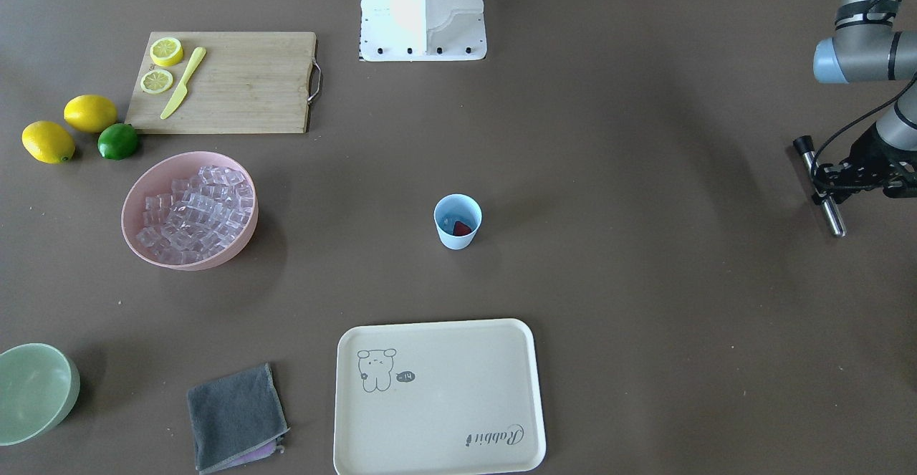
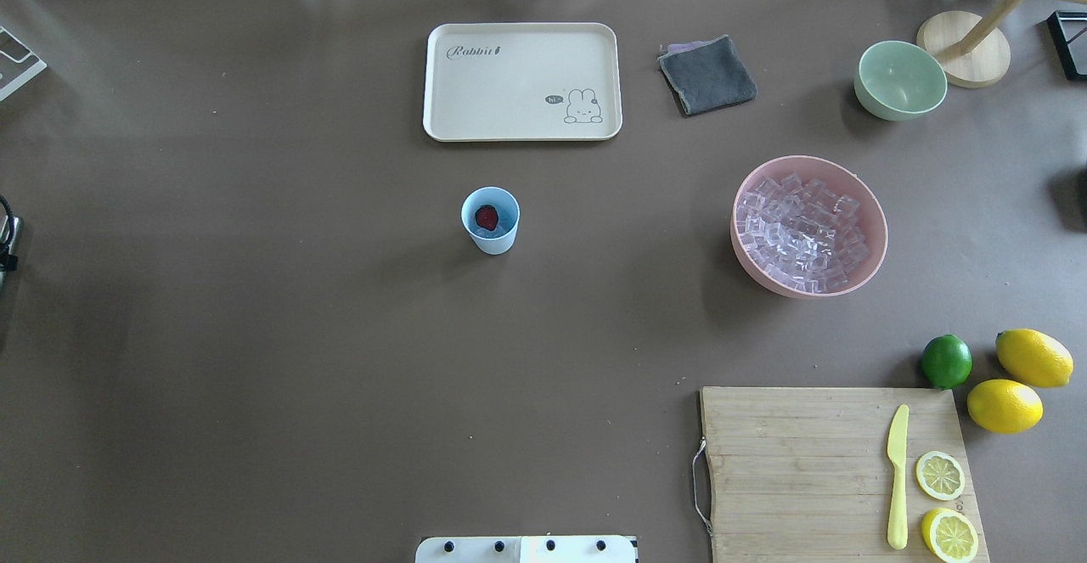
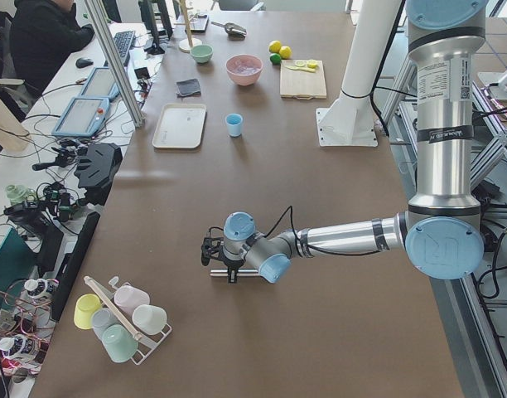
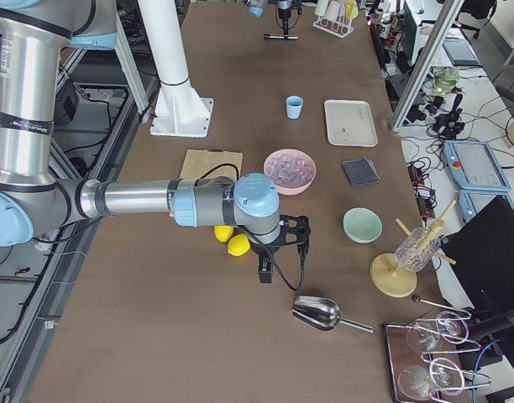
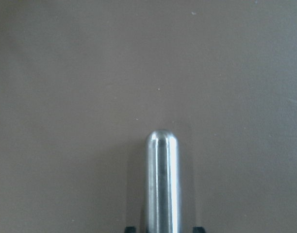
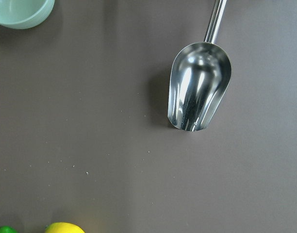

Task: Mash ice and strawberries in cup
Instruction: 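Withdraw the left arm toward the metal rod, then carry the metal rod upright with the left gripper over the blue cup, then push the metal rod down into the blue cup repeatedly with the left gripper, then lift the metal rod out and carry it back with the left gripper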

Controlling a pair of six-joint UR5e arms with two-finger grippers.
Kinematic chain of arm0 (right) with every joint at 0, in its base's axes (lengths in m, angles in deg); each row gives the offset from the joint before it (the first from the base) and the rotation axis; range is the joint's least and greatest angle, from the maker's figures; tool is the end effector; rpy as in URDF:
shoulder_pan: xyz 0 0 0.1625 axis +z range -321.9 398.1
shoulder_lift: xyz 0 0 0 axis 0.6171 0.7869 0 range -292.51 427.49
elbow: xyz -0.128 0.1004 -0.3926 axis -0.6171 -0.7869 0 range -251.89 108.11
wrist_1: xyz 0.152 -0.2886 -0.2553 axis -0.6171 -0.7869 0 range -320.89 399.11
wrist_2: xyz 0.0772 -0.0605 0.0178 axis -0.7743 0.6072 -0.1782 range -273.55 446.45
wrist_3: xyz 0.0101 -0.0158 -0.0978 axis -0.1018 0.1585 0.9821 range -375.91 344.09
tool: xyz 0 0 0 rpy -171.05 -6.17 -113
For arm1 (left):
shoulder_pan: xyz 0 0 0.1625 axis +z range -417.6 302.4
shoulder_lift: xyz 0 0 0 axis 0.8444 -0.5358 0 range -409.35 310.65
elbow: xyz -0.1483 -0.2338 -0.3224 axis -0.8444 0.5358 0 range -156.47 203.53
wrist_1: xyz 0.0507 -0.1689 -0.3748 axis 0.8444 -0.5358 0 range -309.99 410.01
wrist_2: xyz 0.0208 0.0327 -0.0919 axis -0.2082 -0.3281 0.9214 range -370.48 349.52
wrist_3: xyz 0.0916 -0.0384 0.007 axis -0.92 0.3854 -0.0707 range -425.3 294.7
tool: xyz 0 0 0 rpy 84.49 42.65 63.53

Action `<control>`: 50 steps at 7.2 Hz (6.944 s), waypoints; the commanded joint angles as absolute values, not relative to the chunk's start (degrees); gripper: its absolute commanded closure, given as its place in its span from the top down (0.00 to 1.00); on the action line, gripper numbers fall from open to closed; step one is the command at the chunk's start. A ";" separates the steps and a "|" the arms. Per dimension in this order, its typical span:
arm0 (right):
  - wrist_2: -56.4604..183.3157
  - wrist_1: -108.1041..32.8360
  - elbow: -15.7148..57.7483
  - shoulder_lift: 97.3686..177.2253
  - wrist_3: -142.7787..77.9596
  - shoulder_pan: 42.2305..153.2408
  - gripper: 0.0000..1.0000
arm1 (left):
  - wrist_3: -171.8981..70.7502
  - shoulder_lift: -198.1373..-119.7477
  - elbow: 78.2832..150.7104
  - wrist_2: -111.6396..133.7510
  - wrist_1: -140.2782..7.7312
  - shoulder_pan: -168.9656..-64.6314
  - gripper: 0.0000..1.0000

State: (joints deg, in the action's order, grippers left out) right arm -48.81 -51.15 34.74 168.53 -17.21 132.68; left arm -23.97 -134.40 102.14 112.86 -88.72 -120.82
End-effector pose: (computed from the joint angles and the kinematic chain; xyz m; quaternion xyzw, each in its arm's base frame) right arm 0.0954 -0.4084 0.6019 0.0538 -0.3830 0.0294 0.9217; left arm 0.1409 -0.4537 0.7130 0.0671 0.3778 -0.0372 0.9227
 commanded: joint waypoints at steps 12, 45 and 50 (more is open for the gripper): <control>-48.81 -51.15 35.51 168.74 -17.05 132.76 1.00 | -10.58 -153.29 129.24 81.43 -74.73 -120.38 0.23; -48.64 -51.15 35.60 168.65 -16.88 132.76 1.00 | 9.49 -168.16 133.18 61.18 -55.55 -90.87 0.23; -48.37 -51.15 35.60 168.74 -14.59 132.76 1.00 | -12.13 -148.37 122.25 106.41 -57.03 -111.28 0.23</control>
State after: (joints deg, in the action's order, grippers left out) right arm -48.42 -51.15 35.62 168.65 -15.26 132.73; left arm -2.40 -154.64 125.30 102.01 -55.90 -107.91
